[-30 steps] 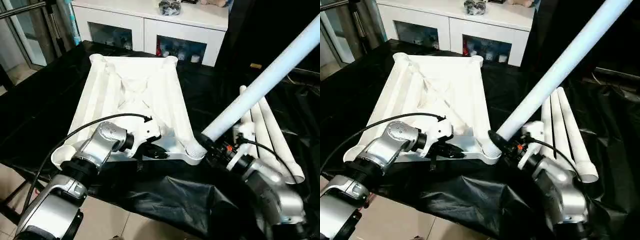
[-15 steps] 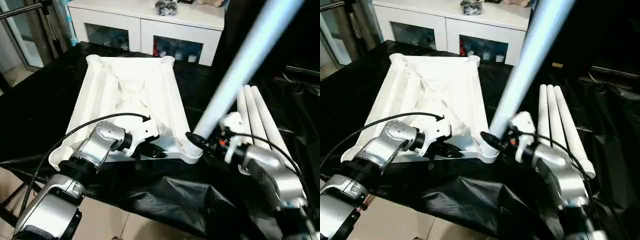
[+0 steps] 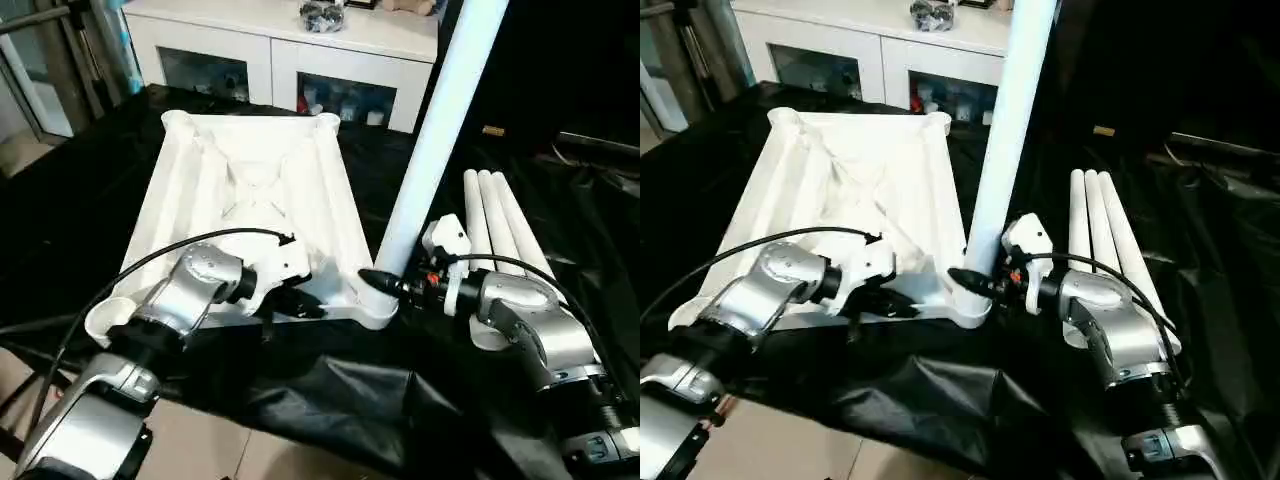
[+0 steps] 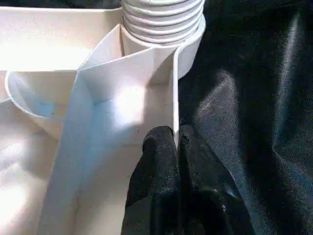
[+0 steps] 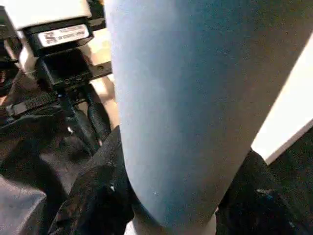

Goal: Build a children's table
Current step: Rotate leg to tighten

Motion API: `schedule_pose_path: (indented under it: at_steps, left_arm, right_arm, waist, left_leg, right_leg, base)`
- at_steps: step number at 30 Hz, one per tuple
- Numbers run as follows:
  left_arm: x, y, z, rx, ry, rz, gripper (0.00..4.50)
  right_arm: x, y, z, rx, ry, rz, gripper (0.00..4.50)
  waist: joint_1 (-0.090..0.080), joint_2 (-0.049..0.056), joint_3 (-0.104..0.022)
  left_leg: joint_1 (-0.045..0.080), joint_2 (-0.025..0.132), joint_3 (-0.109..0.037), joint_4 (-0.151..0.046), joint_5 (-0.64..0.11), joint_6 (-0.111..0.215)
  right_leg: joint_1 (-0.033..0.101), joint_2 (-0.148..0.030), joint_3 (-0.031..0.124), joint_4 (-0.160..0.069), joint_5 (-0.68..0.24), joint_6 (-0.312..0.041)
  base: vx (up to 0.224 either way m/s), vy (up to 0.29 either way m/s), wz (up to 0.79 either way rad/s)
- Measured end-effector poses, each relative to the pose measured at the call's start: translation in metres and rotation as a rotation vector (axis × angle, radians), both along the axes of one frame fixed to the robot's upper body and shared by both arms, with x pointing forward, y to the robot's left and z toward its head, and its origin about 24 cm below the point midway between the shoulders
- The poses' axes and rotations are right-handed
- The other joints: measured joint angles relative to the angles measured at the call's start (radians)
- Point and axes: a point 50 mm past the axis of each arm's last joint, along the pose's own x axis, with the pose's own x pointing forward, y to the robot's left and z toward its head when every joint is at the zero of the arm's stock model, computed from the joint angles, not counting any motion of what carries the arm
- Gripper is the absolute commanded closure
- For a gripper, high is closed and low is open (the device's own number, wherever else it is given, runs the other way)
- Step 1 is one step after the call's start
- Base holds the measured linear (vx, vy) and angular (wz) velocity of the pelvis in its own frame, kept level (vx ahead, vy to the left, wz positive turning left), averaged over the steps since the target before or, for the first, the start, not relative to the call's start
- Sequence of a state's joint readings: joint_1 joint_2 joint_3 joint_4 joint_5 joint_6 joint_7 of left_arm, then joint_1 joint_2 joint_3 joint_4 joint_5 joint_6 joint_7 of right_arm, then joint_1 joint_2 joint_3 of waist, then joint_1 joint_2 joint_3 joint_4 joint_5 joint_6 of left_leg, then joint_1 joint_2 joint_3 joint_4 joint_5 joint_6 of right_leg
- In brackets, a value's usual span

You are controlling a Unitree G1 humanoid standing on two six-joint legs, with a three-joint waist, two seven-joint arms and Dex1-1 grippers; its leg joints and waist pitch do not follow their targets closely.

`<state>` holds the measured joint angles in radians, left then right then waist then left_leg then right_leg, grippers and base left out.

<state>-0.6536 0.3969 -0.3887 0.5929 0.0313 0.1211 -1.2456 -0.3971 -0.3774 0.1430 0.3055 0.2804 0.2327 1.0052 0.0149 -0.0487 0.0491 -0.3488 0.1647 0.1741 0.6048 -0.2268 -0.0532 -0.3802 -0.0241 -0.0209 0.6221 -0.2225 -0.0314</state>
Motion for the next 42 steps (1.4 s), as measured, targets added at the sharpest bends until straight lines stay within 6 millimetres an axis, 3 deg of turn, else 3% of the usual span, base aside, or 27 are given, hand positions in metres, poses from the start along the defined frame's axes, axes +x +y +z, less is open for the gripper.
schedule_pose_path:
  at_steps: [10,22,26,29,35,39,42]
  left_arm:
    - [-0.005,0.009,0.004,0.014,-0.007,-0.047,4.50]
    - [-0.004,0.010,0.003,0.024,0.010,-0.006,4.50]
    - [0.000,0.010,0.001,0.025,0.000,0.078,4.50]
    - [0.007,0.001,-0.002,0.012,-0.019,0.171,4.50]
    - [0.024,-0.041,-0.001,0.011,-0.066,0.400,4.50]
    - [0.025,-0.060,-0.001,-0.003,-0.076,0.481,4.50]
    - [0.026,-0.063,0.000,0.000,-0.087,0.503,4.50]
  right_arm:
    - [-0.004,0.003,0.000,0.005,-0.027,0.130,2.62]
    - [-0.002,0.007,-0.006,0.033,-0.033,0.094,2.62]
    - [0.011,0.019,-0.012,0.043,-0.050,-0.044,2.62]
    - [0.026,0.022,-0.013,0.055,-0.056,-0.209,2.62]
    - [0.058,0.027,-0.010,0.063,-0.019,-0.580,2.62]
    - [0.068,0.030,-0.006,0.049,-0.009,-0.684,2.62]
    - [0.071,0.032,-0.005,0.037,-0.006,-0.707,2.62]
  waist:
    - [0.005,-0.002,-0.001]
    - [0.007,-0.002,-0.001]
    - [-0.012,-0.001,0.000]
    - [-0.012,-0.002,0.000]
    - [-0.009,0.002,0.002]
    - [-0.008,0.003,0.002]
    - [-0.008,0.003,0.002]
  left_leg:
    - [0.000,0.005,0.000,-0.003,0.003,0.005]
    - [0.005,0.011,0.000,-0.003,0.002,-0.004]
    - [0.014,0.011,0.000,-0.003,0.004,-0.007]
    - [0.017,0.011,-0.001,-0.003,0.005,-0.009]
    - [0.016,0.011,-0.001,-0.003,0.007,-0.011]
    - [0.010,0.011,-0.001,-0.006,0.006,-0.011]
    - [0.008,0.012,-0.001,-0.008,0.007,-0.009]
  right_leg:
    - [0.001,0.000,-0.010,-0.007,-0.001,-0.002]
    - [0.009,0.000,-0.020,-0.007,0.000,-0.006]
    - [0.013,-0.001,-0.023,-0.007,0.002,-0.010]
    - [0.013,-0.002,-0.024,-0.009,0.002,-0.007]
    - [0.008,-0.002,-0.024,-0.010,0.012,-0.015]
    - [0.007,-0.002,-0.024,-0.011,0.011,-0.013]
    - [0.004,-0.001,-0.025,-0.011,0.010,-0.013]
  base:
    - [0.000,0.000,0.00]
    - [0.000,0.000,0.00]
    - [0.000,0.000,0.00]
    - [0.000,0.000,0.00]
    - [0.000,0.000,0.00]
    - [0.000,0.000,0.00]
    - [0.000,0.000,0.00]
